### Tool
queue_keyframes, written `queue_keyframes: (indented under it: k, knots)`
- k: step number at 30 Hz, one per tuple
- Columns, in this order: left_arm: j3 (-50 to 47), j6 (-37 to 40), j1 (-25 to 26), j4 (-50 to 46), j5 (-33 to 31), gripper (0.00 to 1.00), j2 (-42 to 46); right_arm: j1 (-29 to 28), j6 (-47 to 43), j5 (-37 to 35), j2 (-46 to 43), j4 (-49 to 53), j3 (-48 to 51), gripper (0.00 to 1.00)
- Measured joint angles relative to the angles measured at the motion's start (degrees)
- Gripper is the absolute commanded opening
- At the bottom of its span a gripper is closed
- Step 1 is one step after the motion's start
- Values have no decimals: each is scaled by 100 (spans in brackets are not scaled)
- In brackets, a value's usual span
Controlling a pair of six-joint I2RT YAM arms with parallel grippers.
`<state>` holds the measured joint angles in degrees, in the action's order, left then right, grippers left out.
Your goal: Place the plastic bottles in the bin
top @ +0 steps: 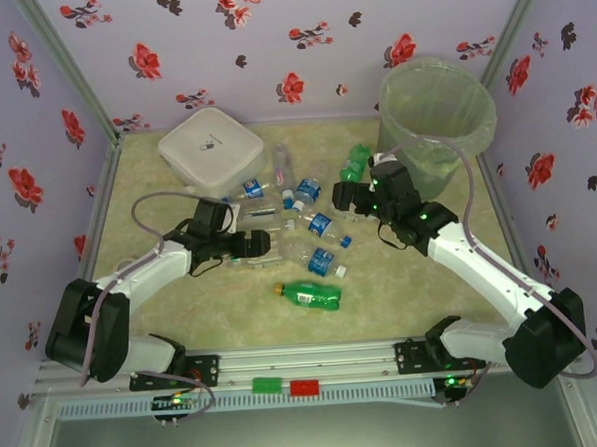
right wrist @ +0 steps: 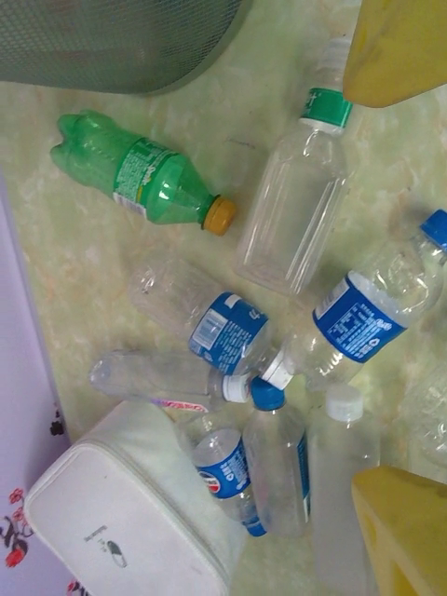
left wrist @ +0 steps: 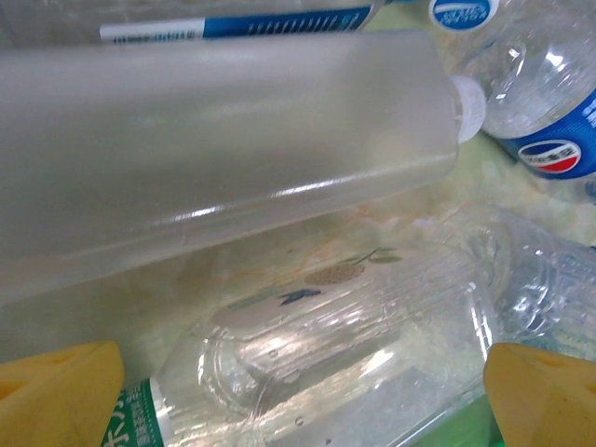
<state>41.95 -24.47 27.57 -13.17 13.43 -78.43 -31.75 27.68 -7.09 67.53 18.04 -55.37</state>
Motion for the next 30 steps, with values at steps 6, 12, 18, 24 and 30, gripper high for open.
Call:
queue_keyframes:
  k: [6,12,18,24,30]
  knots:
    - [0,-87,214,-498,-87,100,83,-15,0,0,17,-118,0,100]
    - [-125,-337,638,-866,-103,100,551,-15,0,2,92,-164,0,100]
    - [-212,-295,780,-988,-601,100,623,-20,0,90,269,-199,-4,100]
    - [229,166,780,-938,-1263,100,-177,-42,2,131,319,-199,-4,100]
    - [656,514,817,-824,-1421,96,-911,-52,76,131,310,-199,-4,100]
